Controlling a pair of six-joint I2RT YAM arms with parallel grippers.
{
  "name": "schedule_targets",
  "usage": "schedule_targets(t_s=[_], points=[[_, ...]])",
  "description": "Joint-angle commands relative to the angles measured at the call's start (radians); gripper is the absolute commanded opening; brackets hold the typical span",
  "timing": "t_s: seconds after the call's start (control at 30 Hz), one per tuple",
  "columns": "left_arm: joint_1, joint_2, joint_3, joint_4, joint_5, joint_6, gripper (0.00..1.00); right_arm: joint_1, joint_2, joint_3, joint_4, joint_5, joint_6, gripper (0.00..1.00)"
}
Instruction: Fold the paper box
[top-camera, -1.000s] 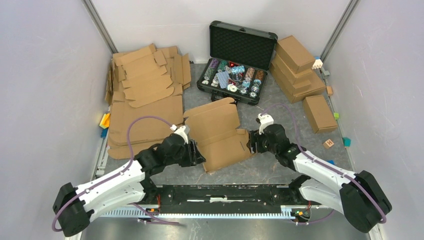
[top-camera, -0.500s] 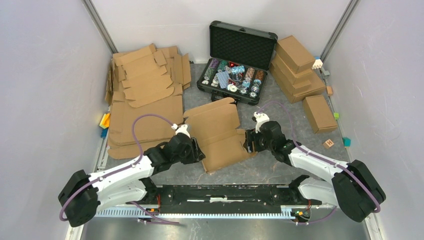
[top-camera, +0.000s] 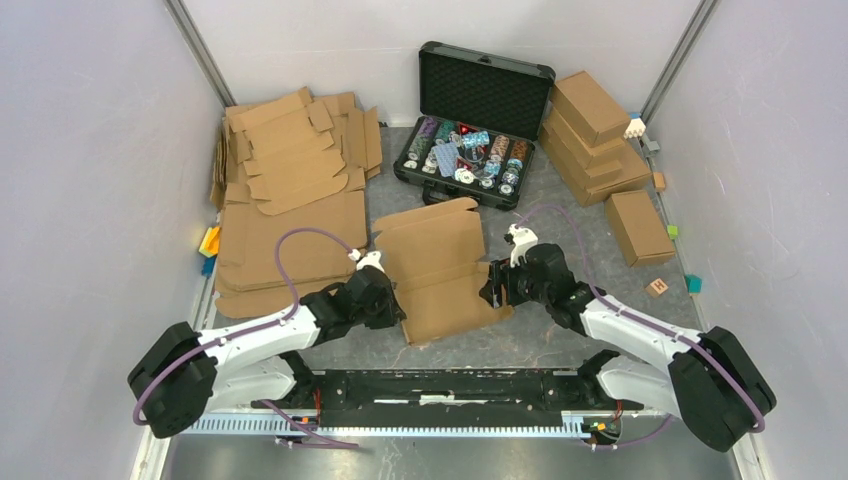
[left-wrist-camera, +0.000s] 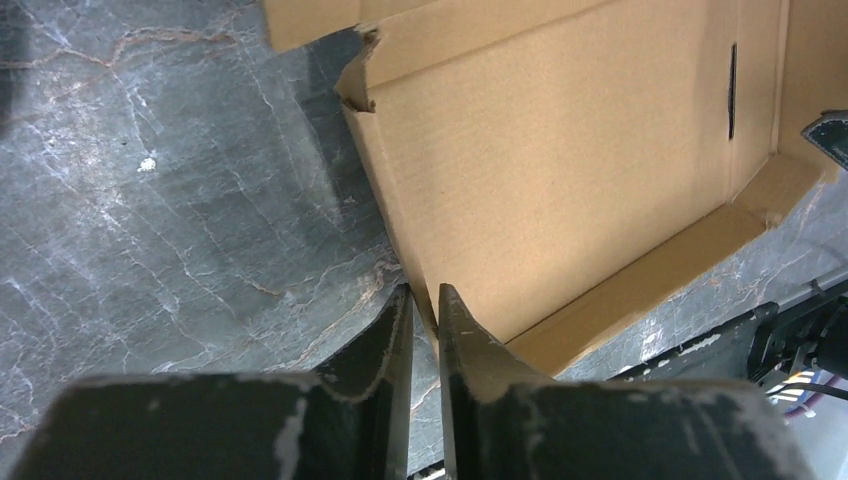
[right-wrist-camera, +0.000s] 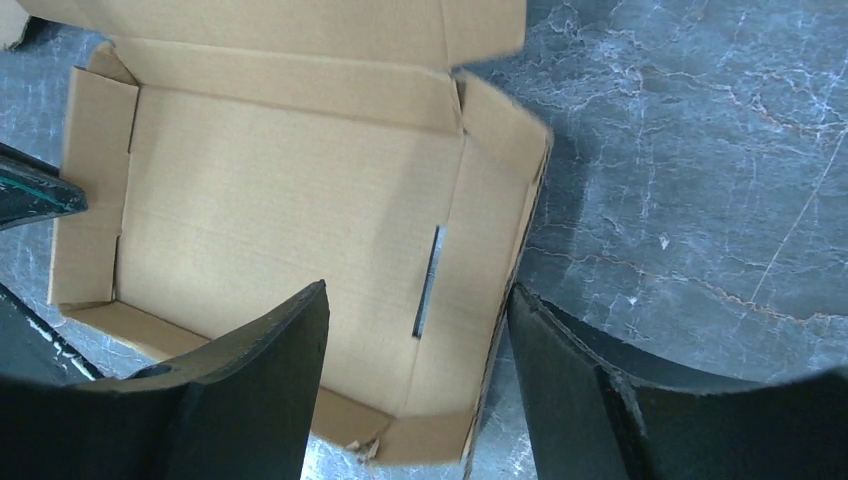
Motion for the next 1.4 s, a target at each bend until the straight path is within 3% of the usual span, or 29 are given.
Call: schedule_targets(t_s=[0.0,0.13,0.47,0.57,0.67,0.73,0.87,1.0,1.13,1.37], points=[[0.007,0.022,0.011,0.033,-0.030,0.051,0.16,-0.005,-0.048,0.012,-0.021,0.058,0.002,0.71],[0.007,0.039,0.029,0.011,-0.028,0.097,0.06,-0.005,-0.106,0.019,-0.067,0.230,-0.008,0.72],[0.007,0.058,0.076,-0.047,-0.018,0.156,0.04,-0.006,-0.096,0.053,-0.148,0.255,-0.093,0.68],[0.007,0.057,0.076,-0.042,-0.021,0.153,0.14,-0.006,-0.138,0.014,-0.141,0.267,-0.084,0.68],[0.007,0.062,0.088,-0.046,-0.011,0.162,0.36,-0.007,-0.167,-0.012,-0.133,0.297,-0.076,0.67],[0.007,0.068,0.099,-0.055,-0.016,0.168,0.44,-0.006,-0.169,-0.007,-0.145,0.333,-0.080,0.67],[0.007,0.094,0.105,-0.036,0.001,0.172,0.47,-0.006,-0.153,0.007,-0.166,0.361,-0.100,0.66],[0.007,0.134,0.142,-0.044,0.014,0.194,0.45,-0.006,-0.128,0.007,-0.186,0.416,-0.097,0.65],[0.007,0.144,0.174,-0.064,0.011,0.225,0.30,-0.006,-0.117,0.001,-0.172,0.426,-0.103,0.64],[0.007,0.164,0.166,-0.037,-0.023,0.239,0.13,-0.004,-0.079,-0.037,-0.104,0.209,-0.127,0.62]])
